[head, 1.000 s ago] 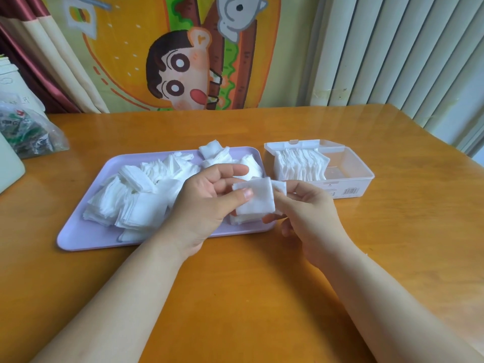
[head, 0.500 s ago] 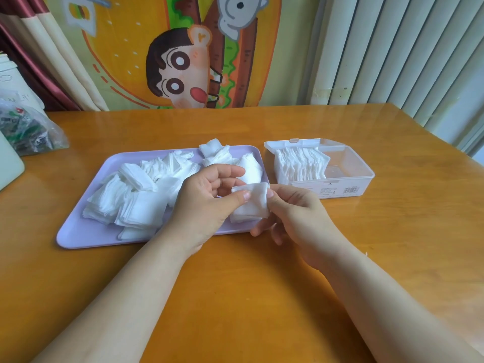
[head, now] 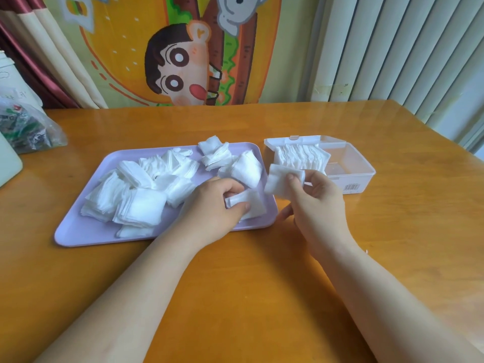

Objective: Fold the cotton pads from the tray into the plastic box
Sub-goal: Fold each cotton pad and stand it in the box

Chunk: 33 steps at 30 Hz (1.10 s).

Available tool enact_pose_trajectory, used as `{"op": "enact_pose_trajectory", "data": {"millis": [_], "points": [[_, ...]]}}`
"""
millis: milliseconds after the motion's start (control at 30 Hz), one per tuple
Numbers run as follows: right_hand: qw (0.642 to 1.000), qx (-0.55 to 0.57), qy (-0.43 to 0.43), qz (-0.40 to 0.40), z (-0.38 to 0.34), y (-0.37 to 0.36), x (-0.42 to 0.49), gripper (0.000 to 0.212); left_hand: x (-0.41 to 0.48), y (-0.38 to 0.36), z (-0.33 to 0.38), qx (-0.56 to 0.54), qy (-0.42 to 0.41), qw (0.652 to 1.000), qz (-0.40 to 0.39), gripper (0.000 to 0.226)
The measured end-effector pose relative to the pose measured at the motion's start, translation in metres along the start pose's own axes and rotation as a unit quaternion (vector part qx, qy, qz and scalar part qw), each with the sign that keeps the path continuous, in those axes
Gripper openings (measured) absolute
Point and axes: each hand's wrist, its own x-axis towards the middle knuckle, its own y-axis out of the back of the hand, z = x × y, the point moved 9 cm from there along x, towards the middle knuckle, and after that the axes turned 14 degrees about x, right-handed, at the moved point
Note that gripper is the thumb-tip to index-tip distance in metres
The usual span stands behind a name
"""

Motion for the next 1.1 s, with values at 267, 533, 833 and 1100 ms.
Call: {"op": "enact_pose_trajectory", "data": {"millis": [267,533,833,1100], "points": [[1.0,-0.005,-0.027,-0.004,0.007,-0.001,0.001,0.015,-0.007,0.008,0.002,-0.019,-0.014,0.999,0.046,0.02],[0.999,0.0,-0.033,-0.004,0.009,-0.001,0.001,0.014,-0.005,0.004,0.0,0.034,-0.012,0.999,0.029,0.017],[1.0,-0.009,-0.027,-0.008,0.01,-0.003,0.001,0.014,-0.01,0.009,0.008,0.058,-0.041,0.997,0.032,0.01],[1.0,-0.004,-0.025,0.0,0.01,-0.001,0.001,0.014,-0.015,0.043,0.016,-0.058,-0.033,0.99,0.122,0.005]]}}
